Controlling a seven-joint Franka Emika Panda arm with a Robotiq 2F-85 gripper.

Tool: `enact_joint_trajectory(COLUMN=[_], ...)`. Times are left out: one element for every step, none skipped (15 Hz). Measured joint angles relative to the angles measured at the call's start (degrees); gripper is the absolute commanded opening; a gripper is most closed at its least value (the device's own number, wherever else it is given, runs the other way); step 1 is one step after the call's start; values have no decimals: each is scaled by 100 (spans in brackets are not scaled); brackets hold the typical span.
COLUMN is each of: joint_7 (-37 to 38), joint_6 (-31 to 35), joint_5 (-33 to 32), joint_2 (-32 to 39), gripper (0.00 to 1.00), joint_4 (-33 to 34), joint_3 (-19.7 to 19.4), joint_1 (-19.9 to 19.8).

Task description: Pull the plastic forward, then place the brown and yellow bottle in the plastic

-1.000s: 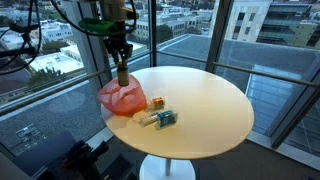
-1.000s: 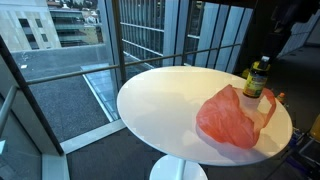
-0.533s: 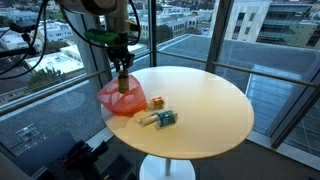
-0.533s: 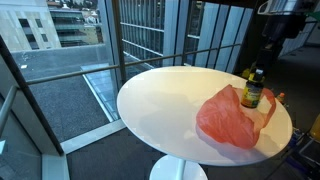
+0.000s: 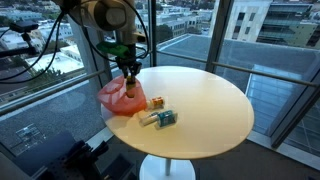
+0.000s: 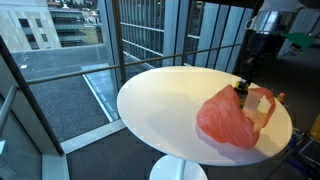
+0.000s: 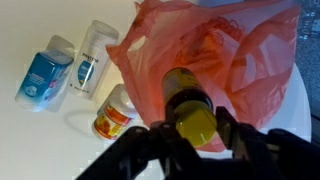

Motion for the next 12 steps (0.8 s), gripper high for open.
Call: enact_joint_trajectory(joint_7=[0, 0, 0, 0, 0, -1, -2, -5, -9, -15, -21, -26], joint_6=[101, 191, 268, 338, 404, 454, 495, 545, 590, 627, 656, 676], joint_5=[-5, -9, -20, -32, -37, -38, -38, -38, -38, -39, -44, -50], joint_2=[97, 186, 273, 354, 426, 493, 557, 615, 664, 708, 748, 789], gripper=[19, 19, 19, 19, 19, 19, 19, 19, 19, 19, 19, 19], joint_4=[26, 49, 68, 87, 99, 110, 120, 126, 127, 127, 127, 127], joint_3=[-4, -7, -12, -18, -27, -38, -45, -54, -60, -61, -61, -62], joint_1=[-22, -45, -68, -91, -111, -127, -141, -149, -156, -164, -168, -168])
